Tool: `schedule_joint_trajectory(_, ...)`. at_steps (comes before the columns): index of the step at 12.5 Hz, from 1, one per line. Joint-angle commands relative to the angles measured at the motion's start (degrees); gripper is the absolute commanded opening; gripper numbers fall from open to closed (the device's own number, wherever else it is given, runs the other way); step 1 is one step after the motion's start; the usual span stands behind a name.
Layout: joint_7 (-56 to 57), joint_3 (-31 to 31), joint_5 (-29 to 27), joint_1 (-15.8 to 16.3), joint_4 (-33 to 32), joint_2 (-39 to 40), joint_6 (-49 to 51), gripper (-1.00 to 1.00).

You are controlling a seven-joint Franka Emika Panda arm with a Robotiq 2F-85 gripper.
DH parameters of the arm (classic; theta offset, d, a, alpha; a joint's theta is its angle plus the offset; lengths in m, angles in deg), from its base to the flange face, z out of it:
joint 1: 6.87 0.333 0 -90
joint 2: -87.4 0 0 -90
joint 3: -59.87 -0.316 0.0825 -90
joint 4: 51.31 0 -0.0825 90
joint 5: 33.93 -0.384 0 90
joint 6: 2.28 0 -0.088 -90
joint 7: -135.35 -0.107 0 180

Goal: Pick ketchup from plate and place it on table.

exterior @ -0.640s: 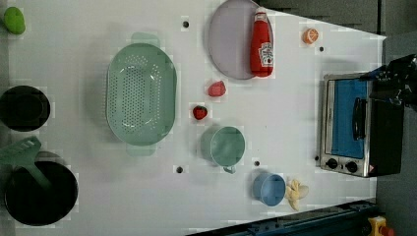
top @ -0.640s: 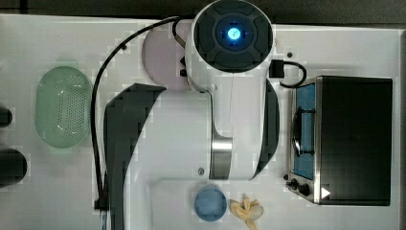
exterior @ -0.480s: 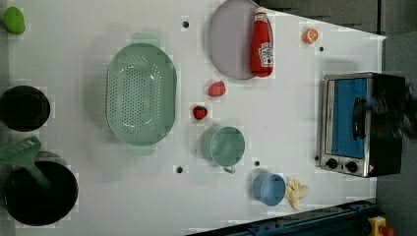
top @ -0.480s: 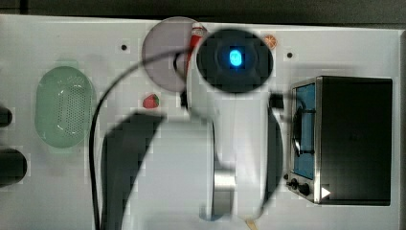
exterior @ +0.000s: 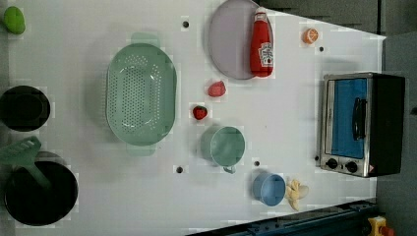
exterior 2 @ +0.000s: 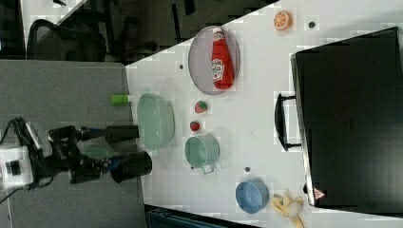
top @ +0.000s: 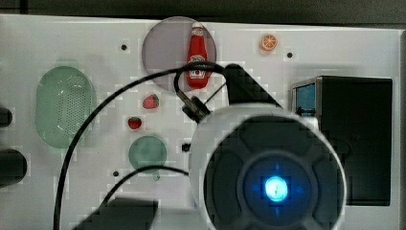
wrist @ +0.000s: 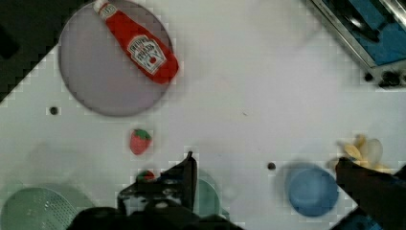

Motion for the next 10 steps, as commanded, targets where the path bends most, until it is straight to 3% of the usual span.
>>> schedule_joint_trajectory(1, 2.1, -1.5, -0.4, -0.4, -2.8, 10.8, -4.6, 1.00)
schedule_joint_trajectory(5, 6.7, -3.2, -0.4, 0.2, -2.3, 20.1, -13.1, 1.00)
schedule_joint_trajectory(10, 24.1, -3.8, -0.4, 0.3, -0.1, 31.4, -24.6, 1.00)
